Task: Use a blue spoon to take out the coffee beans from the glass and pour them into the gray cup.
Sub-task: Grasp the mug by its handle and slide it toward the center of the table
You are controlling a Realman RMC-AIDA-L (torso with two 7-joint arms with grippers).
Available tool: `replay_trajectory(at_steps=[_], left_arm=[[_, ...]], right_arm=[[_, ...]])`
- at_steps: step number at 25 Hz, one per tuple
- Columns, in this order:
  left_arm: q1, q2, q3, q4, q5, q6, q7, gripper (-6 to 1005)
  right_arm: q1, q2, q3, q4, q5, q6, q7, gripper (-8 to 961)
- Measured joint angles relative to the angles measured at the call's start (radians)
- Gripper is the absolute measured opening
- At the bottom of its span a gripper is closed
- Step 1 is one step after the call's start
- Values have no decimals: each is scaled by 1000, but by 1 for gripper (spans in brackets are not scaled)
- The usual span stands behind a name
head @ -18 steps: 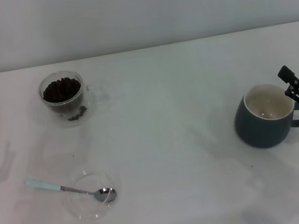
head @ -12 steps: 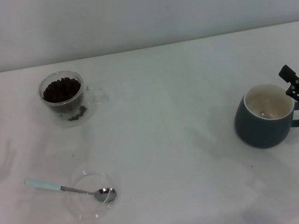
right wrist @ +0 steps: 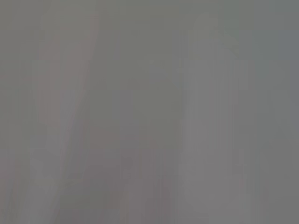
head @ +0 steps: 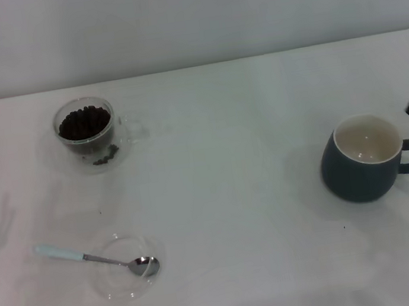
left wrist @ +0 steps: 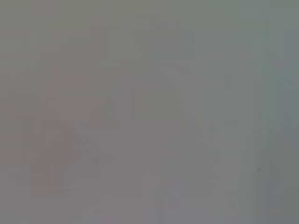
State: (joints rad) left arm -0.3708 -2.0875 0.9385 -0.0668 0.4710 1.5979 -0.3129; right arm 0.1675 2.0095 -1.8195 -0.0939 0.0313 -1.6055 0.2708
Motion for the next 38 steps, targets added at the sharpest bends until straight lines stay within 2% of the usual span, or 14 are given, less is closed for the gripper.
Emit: replay_trajectory(at_steps=[10,24,38], left_arm=[[1,3,-4,7,-8,-10,7,888],[1,4,-4,9,-23,-10,8,887],[-7,4,-4,10,-32,-11,9,888]], right_arm=[[-21,1,7,64,3,62,7,871],[-6,6,2,47,-4,246,0,870],[2,8,-4,-25,-4,421,-30,842]])
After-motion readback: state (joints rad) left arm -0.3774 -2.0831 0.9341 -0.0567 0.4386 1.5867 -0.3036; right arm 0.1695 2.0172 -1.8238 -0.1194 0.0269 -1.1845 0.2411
